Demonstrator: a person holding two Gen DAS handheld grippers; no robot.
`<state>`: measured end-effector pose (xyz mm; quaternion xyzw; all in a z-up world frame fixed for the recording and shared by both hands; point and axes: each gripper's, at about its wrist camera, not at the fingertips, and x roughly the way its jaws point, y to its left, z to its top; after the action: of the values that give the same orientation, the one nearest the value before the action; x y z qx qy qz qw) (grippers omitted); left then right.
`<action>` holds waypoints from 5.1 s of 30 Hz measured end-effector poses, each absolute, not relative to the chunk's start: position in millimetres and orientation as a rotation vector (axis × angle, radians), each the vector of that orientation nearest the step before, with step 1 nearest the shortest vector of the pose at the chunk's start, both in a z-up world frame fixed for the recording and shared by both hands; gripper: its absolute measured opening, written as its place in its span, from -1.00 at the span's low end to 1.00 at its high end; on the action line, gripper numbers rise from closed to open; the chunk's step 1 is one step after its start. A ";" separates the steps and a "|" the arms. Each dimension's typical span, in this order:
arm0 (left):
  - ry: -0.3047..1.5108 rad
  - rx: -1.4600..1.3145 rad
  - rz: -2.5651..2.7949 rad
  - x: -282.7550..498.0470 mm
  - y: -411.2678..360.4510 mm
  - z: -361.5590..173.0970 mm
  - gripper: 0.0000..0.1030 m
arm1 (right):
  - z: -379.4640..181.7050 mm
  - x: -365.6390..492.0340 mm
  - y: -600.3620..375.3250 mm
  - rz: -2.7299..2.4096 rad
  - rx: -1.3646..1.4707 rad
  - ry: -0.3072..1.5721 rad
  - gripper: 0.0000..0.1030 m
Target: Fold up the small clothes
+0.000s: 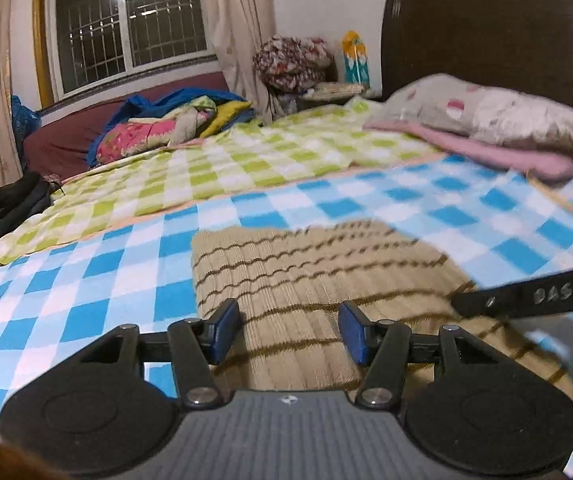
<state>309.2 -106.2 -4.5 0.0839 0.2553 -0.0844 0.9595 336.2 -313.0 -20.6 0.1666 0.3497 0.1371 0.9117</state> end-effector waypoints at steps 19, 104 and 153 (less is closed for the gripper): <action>0.570 0.220 -0.136 314.6 -119.1 0.3 0.18 | 12.3 318.7 -311.6 0.231 0.278 0.636 -0.53; 0.633 0.214 -0.144 330.2 -117.6 10.7 0.19 | -3.8 313.3 -275.3 0.289 0.024 0.630 -0.66; 0.694 -0.020 -0.151 242.1 -51.3 -17.7 0.26 | -17.5 280.0 -327.8 0.440 0.455 0.843 -0.59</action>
<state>242.1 -51.3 -17.7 -0.0096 0.3395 -0.0741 0.9376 280.0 -327.8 -17.5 0.2173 0.4023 0.2101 0.8642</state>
